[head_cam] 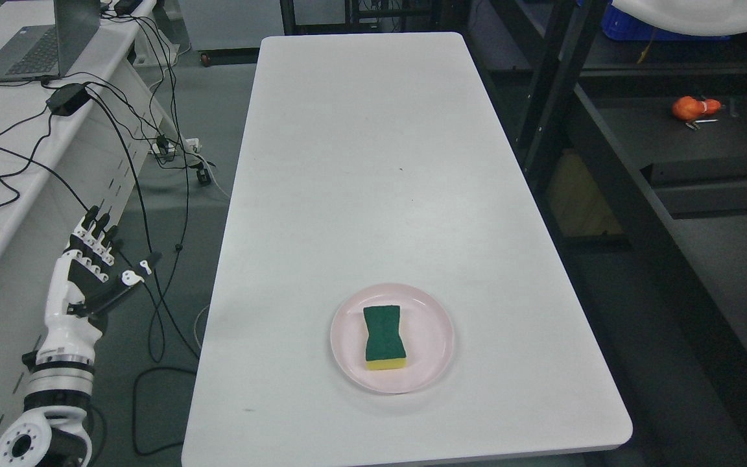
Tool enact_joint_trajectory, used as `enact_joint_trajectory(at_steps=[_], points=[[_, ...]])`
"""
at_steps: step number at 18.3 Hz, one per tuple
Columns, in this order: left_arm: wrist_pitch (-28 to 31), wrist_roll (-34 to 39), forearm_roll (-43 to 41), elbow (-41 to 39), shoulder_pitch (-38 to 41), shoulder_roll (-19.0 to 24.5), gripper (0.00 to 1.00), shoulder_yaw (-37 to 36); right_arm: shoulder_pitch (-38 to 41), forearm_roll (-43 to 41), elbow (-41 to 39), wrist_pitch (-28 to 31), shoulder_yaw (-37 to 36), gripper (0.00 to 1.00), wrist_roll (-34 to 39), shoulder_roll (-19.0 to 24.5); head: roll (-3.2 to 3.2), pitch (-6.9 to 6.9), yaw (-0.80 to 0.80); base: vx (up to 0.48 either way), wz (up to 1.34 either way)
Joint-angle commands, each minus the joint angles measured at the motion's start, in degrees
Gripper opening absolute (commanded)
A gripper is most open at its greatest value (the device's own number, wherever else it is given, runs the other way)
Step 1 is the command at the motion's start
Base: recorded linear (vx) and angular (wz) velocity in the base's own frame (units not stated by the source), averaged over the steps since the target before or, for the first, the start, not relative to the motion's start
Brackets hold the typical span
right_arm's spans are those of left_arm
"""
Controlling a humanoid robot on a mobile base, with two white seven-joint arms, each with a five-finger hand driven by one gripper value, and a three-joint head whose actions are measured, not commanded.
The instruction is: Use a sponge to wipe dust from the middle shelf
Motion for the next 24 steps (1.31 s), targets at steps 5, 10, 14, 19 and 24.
enact_joint_trajectory(at_steps=[5, 10, 14, 19, 24], points=[[0.0, 0.0, -0.4, 0.3, -1.1, 0.2, 0.99, -0.6, 0.0, 0.0, -1.0, 4.2, 0.0, 1.00, -0.4, -1.0, 0.00, 0.00, 0.00, -0.050, -0.02], [1.1, 0.0, -0.5, 0.5, -3.4, 0.5, 0.99, -0.6, 0.0, 0.0, -1.0, 4.2, 0.0, 1.00, -0.3, -1.0, 0.00, 0.00, 0.00, -0.039, -0.04], [0.5, -0.6, -6.0, 2.0, -9.6, 3.5, 0.99, -0.8, 0.0, 0.0, -1.0, 4.2, 0.0, 1.00, -0.3, -1.0, 0.00, 0.00, 0.00, -0.021, -0.01], [-9.3, -9.0, -20.4, 5.7, -17.0, 7.8, 0.98, -3.0, 0.0, 0.0, -1.0, 4.2, 0.0, 1.00, -0.3, -1.0, 0.00, 0.00, 0.00, 0.000, 0.00], [-23.8, -14.5, -42.7, 7.4, -19.2, 13.7, 0.98, -7.3, 0.0, 0.0, -1.0, 4.2, 0.0, 1.00, -0.3, -1.0, 0.00, 0.00, 0.00, 0.000, 0.00]])
